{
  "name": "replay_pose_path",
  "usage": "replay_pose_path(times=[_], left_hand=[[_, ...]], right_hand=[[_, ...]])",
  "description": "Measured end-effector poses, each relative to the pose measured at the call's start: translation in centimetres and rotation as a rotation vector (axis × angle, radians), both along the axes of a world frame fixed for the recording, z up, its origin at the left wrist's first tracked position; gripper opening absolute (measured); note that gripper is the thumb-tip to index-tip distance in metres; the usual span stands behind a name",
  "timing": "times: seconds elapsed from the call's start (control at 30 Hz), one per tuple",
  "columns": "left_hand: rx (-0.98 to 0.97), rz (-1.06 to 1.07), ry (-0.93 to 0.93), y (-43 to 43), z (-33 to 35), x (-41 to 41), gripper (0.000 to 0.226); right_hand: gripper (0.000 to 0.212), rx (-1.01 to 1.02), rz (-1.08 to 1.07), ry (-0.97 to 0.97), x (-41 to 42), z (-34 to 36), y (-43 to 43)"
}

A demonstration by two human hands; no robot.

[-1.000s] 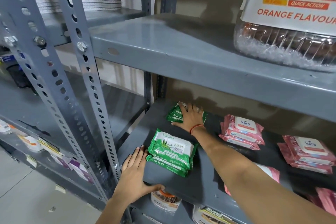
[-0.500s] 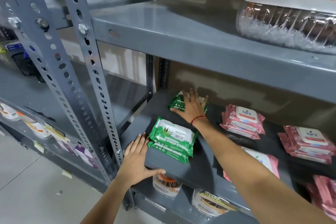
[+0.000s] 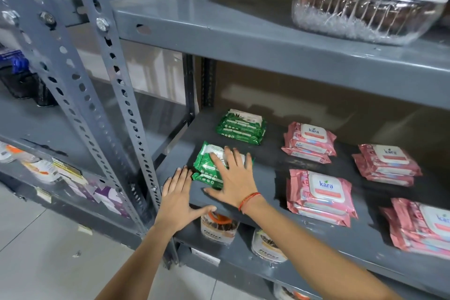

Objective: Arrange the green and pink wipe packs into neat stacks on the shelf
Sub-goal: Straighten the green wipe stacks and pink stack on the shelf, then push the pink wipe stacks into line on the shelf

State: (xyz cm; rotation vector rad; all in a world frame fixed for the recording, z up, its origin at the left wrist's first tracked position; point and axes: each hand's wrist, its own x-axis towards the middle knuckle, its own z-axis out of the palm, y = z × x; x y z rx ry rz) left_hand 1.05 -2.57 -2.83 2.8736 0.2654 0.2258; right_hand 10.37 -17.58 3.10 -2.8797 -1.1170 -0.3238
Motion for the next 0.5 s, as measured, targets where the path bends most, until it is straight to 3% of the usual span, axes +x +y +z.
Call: replay_pose_path(times=[0.37,0.5], left_hand=[[0.045,0.0,0.008,0.1,-0.4,0.1,0.125],[-0.043,0.044,-0.084,-1.2,-0.6,-1.0,0.122]], right_hand=[[0.085,-0.08,-0.037,-0.027,0.1,-0.2,0.6],[0.088,-0.067,-0.051,-0.047,-0.4,0.1,0.0]])
